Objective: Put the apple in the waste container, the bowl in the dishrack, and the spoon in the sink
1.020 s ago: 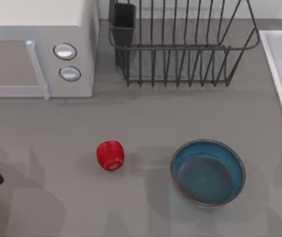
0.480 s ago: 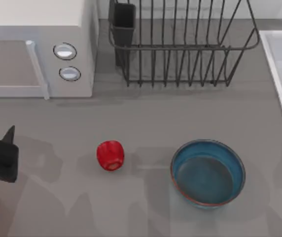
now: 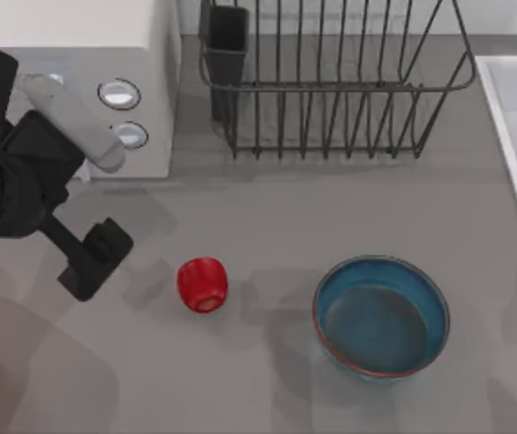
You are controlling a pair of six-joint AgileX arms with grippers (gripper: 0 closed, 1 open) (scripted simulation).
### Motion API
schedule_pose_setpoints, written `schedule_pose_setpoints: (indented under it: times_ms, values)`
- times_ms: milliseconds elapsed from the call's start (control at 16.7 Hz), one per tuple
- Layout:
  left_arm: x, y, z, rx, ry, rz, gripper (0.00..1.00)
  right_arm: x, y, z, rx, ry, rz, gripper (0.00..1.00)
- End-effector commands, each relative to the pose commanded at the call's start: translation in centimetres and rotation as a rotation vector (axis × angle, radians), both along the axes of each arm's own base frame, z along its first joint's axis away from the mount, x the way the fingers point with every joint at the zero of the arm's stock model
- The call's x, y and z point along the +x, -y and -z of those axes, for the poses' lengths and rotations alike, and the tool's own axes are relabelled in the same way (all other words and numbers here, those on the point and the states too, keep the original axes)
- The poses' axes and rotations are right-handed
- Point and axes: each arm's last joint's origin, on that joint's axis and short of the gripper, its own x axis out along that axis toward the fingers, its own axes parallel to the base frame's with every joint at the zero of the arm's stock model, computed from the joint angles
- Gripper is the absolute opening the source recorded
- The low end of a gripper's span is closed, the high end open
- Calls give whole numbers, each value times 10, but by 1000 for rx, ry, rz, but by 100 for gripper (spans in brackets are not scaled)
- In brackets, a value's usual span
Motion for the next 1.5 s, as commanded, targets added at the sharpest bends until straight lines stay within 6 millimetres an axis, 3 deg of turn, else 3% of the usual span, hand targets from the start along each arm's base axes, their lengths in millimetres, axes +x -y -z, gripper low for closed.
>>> schedule_pose_setpoints:
  times_ms: [360, 660, 1140, 1500]
  values:
    - [64, 70, 32, 201, -307, 305, 100, 0, 0, 0, 0, 0, 0, 100]
    - [87, 108, 64, 293, -455, 458, 100, 0, 0, 0, 0, 0, 0, 100]
    - [89, 112, 70, 303, -474, 473, 100, 0, 0, 0, 0, 0, 0, 100]
    - [90, 118, 122, 301, -465, 476, 100, 0, 0, 0, 0, 0, 0, 100]
